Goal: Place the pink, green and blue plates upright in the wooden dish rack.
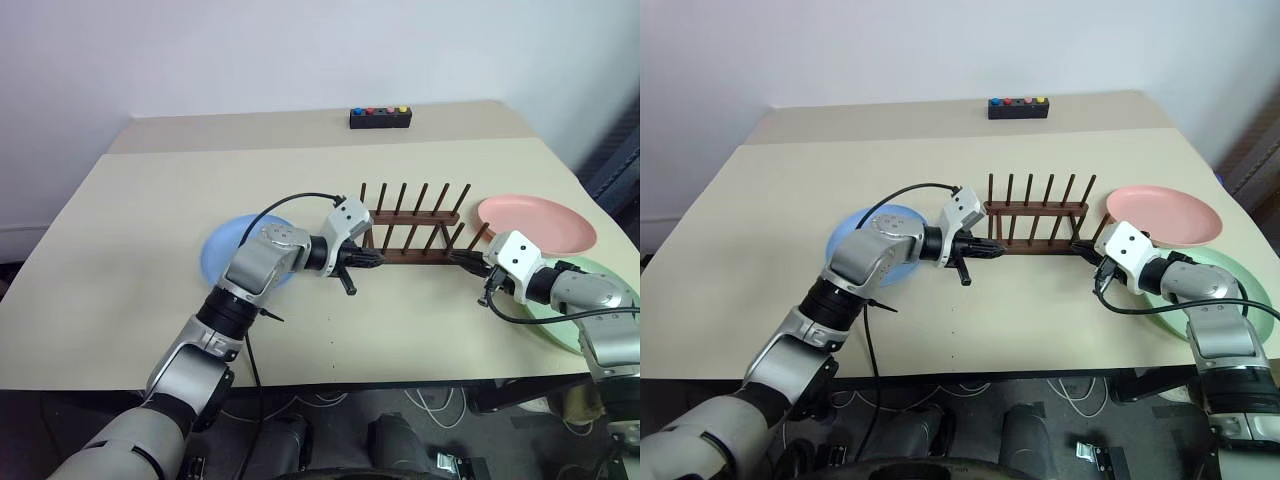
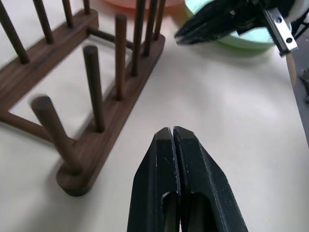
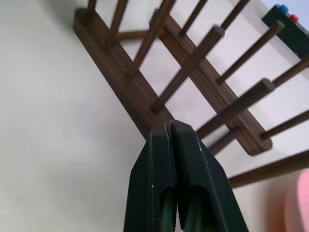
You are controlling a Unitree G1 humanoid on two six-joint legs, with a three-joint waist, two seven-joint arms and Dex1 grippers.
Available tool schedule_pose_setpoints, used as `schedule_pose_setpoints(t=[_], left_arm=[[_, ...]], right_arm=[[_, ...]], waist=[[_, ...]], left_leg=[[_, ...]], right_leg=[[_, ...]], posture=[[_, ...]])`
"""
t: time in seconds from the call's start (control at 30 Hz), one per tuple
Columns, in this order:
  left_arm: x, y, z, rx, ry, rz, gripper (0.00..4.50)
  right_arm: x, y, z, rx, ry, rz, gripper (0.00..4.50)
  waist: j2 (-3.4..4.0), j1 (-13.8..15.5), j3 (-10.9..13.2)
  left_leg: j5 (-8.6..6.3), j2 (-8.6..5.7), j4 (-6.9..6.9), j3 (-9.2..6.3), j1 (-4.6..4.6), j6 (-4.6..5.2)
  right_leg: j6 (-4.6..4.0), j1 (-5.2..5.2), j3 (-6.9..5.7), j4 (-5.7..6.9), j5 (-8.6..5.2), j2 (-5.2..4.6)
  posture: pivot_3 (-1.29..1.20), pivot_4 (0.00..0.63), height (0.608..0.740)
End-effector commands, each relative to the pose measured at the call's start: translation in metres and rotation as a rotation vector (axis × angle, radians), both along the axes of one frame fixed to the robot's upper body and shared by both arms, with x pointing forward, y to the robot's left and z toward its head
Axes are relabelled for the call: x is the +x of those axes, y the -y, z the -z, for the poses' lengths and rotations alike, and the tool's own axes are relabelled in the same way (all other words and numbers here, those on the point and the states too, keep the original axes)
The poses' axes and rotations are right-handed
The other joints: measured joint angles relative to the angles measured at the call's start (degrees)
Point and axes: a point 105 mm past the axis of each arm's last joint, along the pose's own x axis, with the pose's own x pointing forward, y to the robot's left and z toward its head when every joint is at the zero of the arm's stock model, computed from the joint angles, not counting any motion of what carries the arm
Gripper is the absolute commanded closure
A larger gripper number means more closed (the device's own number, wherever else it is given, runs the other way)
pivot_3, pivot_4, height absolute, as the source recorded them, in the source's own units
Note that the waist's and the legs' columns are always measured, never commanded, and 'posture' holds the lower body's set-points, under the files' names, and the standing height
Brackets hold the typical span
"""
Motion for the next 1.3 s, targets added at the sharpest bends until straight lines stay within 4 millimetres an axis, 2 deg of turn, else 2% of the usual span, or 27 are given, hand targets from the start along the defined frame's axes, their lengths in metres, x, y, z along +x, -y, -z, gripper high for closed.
schedule_pose_setpoints(t=[0.03, 0.17, 0.43, 0.83, 1.3], left_arm=[[0.002, 0.011, 0.0, 0.001, 0.05, 0.003, 4.47], [0.01, 0.015, 0.01, 0.065, 0.114, -0.015, 4.47], [0.019, 0.016, 0.024, 0.118, 0.115, -0.046, 4.47], [0.03, 0.021, 0.02, 0.109, 0.143, -0.063, 4.47], [0.047, 0.014, 0.02, 0.11, 0.161, -0.14, 4.47]], right_arm=[[0.009, -0.005, -0.006, -0.05, 0.06, -0.014, 4.44], [0.016, -0.008, -0.002, -0.067, 0.068, -0.011, 4.44], [0.025, -0.008, 0.007, -0.122, 0.067, -0.003, 4.44], [0.04, -0.011, 0.013, -0.187, 0.091, -0.011, 4.44], [0.054, -0.016, 0.006, -0.205, 0.13, -0.038, 4.44]], waist=[[0.01, 0.1, 0.0], [0.02, 0.1, 0.0], [0.04, 0.0, -0.1], [0.04, -0.3, -0.1], [0.04, -0.3, -0.2]], left_leg=[[0.0, 0.0, 0.01, 0.0, 0.0, 0.0], [0.0, -0.01, 0.03, 0.02, 0.01, 0.0], [0.0, -0.01, 0.02, 0.02, 0.01, 0.0], [0.0, -0.02, 0.03, 0.02, 0.05, 0.0], [0.0, -0.02, 0.03, 0.02, 0.07, 0.0]], right_leg=[[0.0, 0.01, 0.0, 0.0, 0.0, 0.0], [0.0, 0.02, 0.01, 0.0, 0.0, -0.01], [0.0, 0.02, 0.02, 0.0, 0.0, -0.01], [0.0, 0.04, 0.03, 0.01, 0.0, 0.0], [0.0, 0.05, 0.04, 0.03, 0.0, 0.0]], posture=[[0.0, 0.0, 0.74], [0.0, 0.0, 0.74], [0.0, 0.0, 0.74], [0.0, 0.0, 0.74], [0.0, 0.0, 0.74]])
